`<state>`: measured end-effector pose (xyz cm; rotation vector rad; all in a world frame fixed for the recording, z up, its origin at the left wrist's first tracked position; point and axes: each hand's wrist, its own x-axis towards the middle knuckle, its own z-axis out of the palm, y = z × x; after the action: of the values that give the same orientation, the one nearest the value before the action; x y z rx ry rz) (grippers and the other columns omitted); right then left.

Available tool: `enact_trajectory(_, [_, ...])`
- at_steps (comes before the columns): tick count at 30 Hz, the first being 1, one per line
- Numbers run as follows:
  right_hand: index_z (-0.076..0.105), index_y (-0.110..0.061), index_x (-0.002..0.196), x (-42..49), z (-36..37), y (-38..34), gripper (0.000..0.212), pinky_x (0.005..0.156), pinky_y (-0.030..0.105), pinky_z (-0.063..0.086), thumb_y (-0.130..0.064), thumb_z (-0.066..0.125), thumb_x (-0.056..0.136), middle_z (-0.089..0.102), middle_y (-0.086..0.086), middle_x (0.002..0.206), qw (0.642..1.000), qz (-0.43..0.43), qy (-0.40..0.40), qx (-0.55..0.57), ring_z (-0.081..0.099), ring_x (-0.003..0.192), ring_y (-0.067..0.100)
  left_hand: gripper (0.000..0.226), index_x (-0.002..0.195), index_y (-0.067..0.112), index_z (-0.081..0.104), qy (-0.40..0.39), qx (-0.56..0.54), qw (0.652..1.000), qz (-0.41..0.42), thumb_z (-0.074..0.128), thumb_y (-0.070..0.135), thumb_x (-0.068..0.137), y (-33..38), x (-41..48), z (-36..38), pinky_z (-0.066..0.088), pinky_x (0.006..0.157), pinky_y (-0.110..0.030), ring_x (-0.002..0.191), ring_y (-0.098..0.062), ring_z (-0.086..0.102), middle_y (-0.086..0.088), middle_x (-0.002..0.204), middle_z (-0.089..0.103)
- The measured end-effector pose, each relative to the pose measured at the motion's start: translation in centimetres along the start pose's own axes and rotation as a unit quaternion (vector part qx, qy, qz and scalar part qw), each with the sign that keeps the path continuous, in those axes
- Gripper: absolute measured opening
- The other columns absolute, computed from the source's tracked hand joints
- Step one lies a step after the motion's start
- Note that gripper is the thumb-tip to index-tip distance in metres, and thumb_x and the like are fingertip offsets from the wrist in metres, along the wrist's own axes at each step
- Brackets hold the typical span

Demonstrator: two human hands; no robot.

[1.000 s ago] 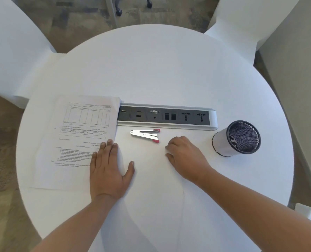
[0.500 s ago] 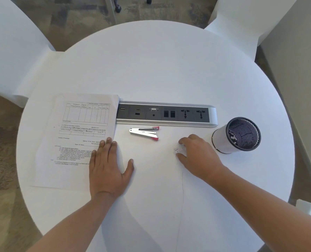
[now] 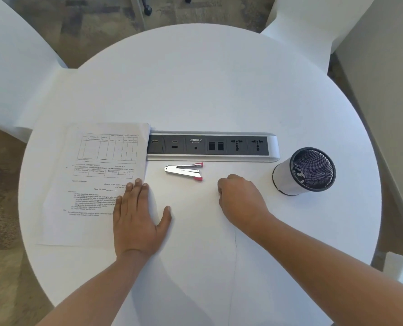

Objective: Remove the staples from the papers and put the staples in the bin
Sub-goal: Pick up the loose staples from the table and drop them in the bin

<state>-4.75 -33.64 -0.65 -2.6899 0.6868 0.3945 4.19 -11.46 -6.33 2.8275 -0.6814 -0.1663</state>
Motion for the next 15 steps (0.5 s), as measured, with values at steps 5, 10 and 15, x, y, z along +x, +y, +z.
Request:
enact_trajectory(5, [0.067,-0.011,0.079,0.6,-0.1,0.6,0.009,0.059,0.030,0.053,-0.006,0.059,0.077,0.068,0.004,0.079,0.997,0.044,-0.011,0.070,0.062,0.069,0.024,0.081,0.146,0.007,0.042,0.001,0.000,1.000,0.002,0.042,0.060,0.084,0.1,0.1,0.0,0.020,0.124,-0.047,0.151,-0.025,0.029,-0.008,0.159,0.039])
enact_trajectory(10, [0.069,-0.002,0.063,0.1,-2.0,1.7,0.008,0.064,0.029,0.060,0.000,0.071,0.070,0.074,0.005,0.069,0.849,0.241,-0.056,0.467,0.068,0.066,0.016,0.081,0.146,0.008,0.042,-0.005,0.004,1.000,0.002,0.041,0.060,0.084,0.1,0.1,-0.1,0.020,0.124,-0.047,0.151,-0.025,0.029,-0.007,0.159,0.039])
enact_trajectory(15, [0.068,0.004,0.076,-2.4,-6.2,1.8,0.008,0.054,0.014,0.056,0.009,0.067,0.082,0.068,0.007,0.072,0.576,0.312,-0.057,0.753,0.065,0.058,0.009,0.083,0.147,0.008,0.041,-0.016,0.006,1.000,0.001,0.040,0.061,0.084,0.0,0.0,-0.2,0.019,0.125,-0.047,0.151,-0.025,0.028,-0.007,0.159,0.038])
